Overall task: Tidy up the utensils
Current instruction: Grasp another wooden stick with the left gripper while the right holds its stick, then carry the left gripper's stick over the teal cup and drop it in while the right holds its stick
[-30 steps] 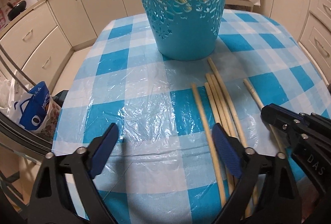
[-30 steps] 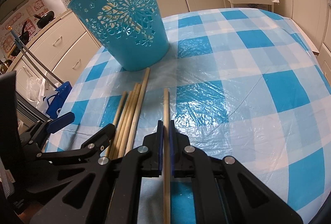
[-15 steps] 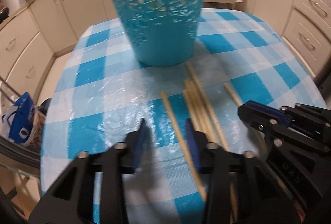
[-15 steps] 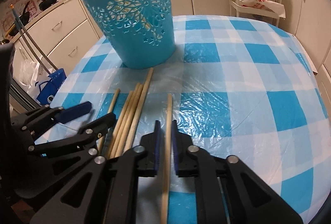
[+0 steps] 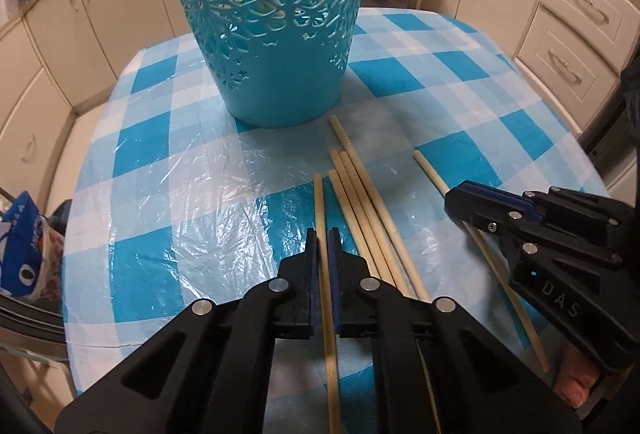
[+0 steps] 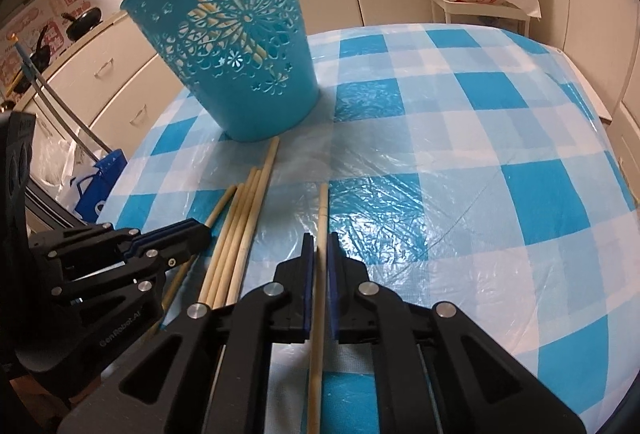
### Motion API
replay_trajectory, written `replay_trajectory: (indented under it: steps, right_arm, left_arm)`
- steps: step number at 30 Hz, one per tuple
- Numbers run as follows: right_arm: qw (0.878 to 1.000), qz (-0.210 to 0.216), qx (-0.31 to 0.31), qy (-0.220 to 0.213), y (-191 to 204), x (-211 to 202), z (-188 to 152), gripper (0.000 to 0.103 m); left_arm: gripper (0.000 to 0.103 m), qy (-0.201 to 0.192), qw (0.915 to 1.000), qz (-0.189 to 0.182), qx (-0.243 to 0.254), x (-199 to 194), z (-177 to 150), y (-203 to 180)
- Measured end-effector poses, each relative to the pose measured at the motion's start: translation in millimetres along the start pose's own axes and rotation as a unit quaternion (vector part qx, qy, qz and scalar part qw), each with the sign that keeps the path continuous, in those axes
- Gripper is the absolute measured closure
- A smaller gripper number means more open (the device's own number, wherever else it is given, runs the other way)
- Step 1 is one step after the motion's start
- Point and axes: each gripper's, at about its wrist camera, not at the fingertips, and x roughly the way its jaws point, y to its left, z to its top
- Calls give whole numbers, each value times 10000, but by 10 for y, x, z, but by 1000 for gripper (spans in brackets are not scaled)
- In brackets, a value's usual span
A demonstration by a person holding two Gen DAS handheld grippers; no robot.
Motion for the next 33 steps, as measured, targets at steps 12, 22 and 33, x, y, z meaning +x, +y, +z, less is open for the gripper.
replay_trajectory:
  steps: [12,22,33]
  right_arm:
    - [9979,327,559,-90,-209,-26,-15,97]
    - [9987,217,348,-300,-122,-107,-51,97]
    - [9982,181,175,-545,-64,-176,-67,97]
  left_arm:
    - [98,-797,9951,-99,-573,-432,-92,181]
    - [98,-1453,9877,8,-574,-927,-39,122]
    - [98,-1875,9814,139,-378,-1276,-26,-3]
